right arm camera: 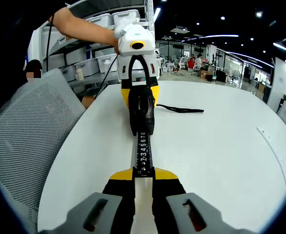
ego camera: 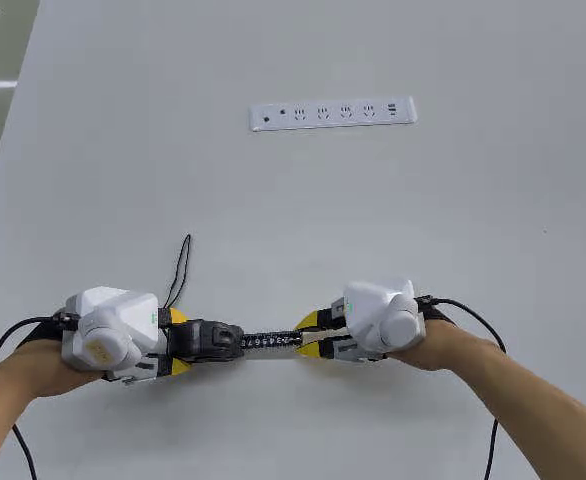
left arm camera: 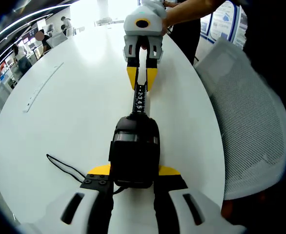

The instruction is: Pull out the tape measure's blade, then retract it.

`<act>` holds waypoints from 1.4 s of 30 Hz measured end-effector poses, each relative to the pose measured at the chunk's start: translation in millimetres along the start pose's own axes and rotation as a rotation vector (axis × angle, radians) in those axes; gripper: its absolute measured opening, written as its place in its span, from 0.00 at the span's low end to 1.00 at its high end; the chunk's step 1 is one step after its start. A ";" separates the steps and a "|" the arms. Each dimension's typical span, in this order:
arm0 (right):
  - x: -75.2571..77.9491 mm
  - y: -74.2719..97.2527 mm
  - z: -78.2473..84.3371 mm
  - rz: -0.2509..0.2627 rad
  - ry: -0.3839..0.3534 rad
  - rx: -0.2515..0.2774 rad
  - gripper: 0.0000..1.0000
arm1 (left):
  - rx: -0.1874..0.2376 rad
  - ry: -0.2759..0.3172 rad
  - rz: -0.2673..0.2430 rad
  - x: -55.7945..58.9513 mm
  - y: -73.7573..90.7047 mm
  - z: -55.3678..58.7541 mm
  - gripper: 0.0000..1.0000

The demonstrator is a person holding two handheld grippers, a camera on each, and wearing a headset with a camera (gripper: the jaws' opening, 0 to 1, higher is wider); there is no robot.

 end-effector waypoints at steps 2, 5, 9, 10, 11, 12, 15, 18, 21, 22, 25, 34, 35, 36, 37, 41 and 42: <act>0.2 0.4 0.3 0.001 0.002 0.000 0.10 | -0.001 0.000 0.000 -0.1 -0.1 0.1 0.27; -0.1 1.3 1.4 0.001 0.002 -0.002 0.10 | 0.000 0.000 0.000 -0.2 -0.3 0.0 0.27; 0.0 2.7 3.0 0.000 0.000 -0.003 0.10 | 0.000 0.000 0.000 0.0 -0.5 -0.1 0.27; 0.1 3.0 3.2 0.000 0.000 -0.003 0.10 | -0.001 0.000 0.000 0.2 -0.5 -0.1 0.27; 0.0 3.3 3.4 0.000 -0.001 -0.003 0.10 | -0.001 0.000 0.000 0.3 -0.5 -0.1 0.27; 0.2 3.5 3.7 0.000 0.000 -0.003 0.10 | -0.001 0.000 0.000 0.3 -0.4 0.0 0.27; 0.0 4.4 4.3 -0.001 0.000 -0.003 0.10 | -0.001 0.000 0.001 0.4 -0.6 0.2 0.27; 0.1 5.3 5.0 -0.001 -0.002 -0.004 0.10 | -0.001 0.000 0.001 0.6 -0.4 0.0 0.27; 0.5 6.3 6.0 -0.003 -0.004 -0.003 0.10 | -0.002 0.000 0.001 0.7 -0.3 0.1 0.27; 0.7 6.6 6.2 -0.002 -0.004 -0.002 0.10 | -0.002 0.000 0.001 0.6 -0.4 0.3 0.27; 0.8 7.6 7.2 -0.002 -0.003 -0.003 0.10 | -0.002 0.001 0.002 0.7 -0.4 0.3 0.27; 1.7 11.6 10.1 -0.002 -0.010 -0.002 0.10 | -0.005 0.001 0.003 0.9 -0.7 -0.1 0.27; 1.7 12.0 10.5 -0.002 -0.009 -0.003 0.10 | -0.004 0.001 0.003 0.9 -0.8 -0.2 0.27; 1.9 12.5 11.0 -0.001 -0.009 -0.004 0.10 | -0.004 0.001 0.003 0.8 -0.9 -0.4 0.27; 2.1 12.8 11.3 0.000 -0.008 -0.005 0.10 | -0.004 0.000 0.003 0.8 -0.9 -0.5 0.27; 2.2 14.2 12.3 0.001 -0.008 -0.005 0.10 | -0.003 0.000 0.003 0.6 -1.1 -0.4 0.27; 2.4 14.4 12.5 0.001 -0.009 -0.005 0.10 | -0.003 0.000 0.003 0.5 -1.0 -0.4 0.27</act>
Point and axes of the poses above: the centre of the closed fingertips' face, and the gripper's own axes: y roughly backward along the fingers, x roughly to its right, z roughly out of its underside, the point moved 3 cm from there along y, roughly backward along the fingers, and after that the axes turned 8 degrees about z, right-handed, at the moved point
